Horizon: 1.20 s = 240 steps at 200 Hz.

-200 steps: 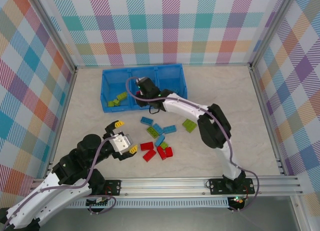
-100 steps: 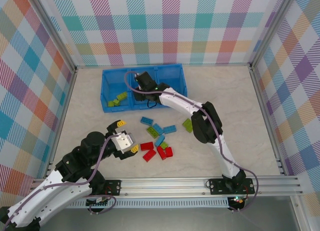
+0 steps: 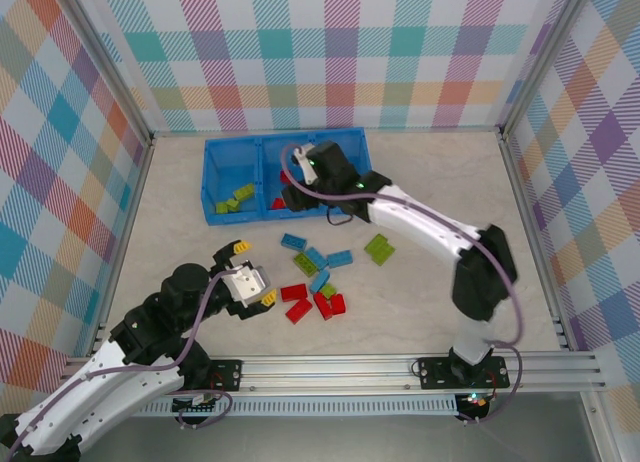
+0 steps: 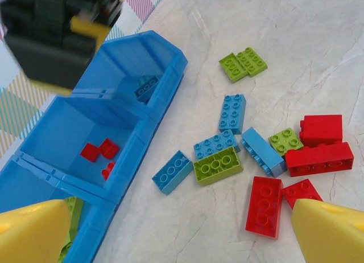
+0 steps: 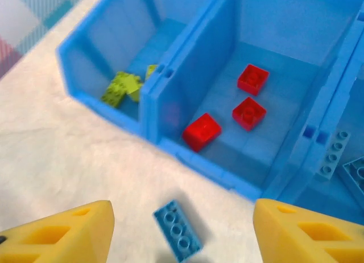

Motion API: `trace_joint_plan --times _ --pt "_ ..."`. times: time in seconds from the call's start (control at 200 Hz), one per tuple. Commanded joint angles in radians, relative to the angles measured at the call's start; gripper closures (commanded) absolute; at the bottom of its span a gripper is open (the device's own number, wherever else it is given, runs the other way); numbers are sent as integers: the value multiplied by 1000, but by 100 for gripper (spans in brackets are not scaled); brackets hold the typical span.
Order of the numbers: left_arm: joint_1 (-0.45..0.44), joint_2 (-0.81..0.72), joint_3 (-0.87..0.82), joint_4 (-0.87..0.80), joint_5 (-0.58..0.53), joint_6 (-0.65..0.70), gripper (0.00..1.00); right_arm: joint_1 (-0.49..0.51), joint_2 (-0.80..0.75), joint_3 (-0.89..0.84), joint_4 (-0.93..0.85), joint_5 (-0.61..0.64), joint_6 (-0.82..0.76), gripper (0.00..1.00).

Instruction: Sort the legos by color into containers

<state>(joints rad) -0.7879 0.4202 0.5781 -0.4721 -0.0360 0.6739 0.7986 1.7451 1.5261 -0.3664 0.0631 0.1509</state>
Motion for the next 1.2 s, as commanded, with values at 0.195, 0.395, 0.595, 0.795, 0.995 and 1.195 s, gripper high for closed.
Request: trace_joint_plan --times 0.195,0.395,0.595,0.795,0.995,1.195 --pt "14 35 -35 -33 179 82 0 8 -17 -252 101 -199 -188 11" --pt "14 70 -28 -49 147 98 0 8 194 -96 23 -199 -203 5" --pt "13 22 -56 -36 132 111 0 8 344 26 -36 -152 -209 6" --pt "13 59 -55 -36 153 127 0 17 442 107 -98 -169 -212 20" --pt "13 55 -60 -35 160 135 0 19 485 154 -126 -181 -215 44" --pt "13 43 -67 -22 156 139 0 19 432 135 -97 -206 -200 65"
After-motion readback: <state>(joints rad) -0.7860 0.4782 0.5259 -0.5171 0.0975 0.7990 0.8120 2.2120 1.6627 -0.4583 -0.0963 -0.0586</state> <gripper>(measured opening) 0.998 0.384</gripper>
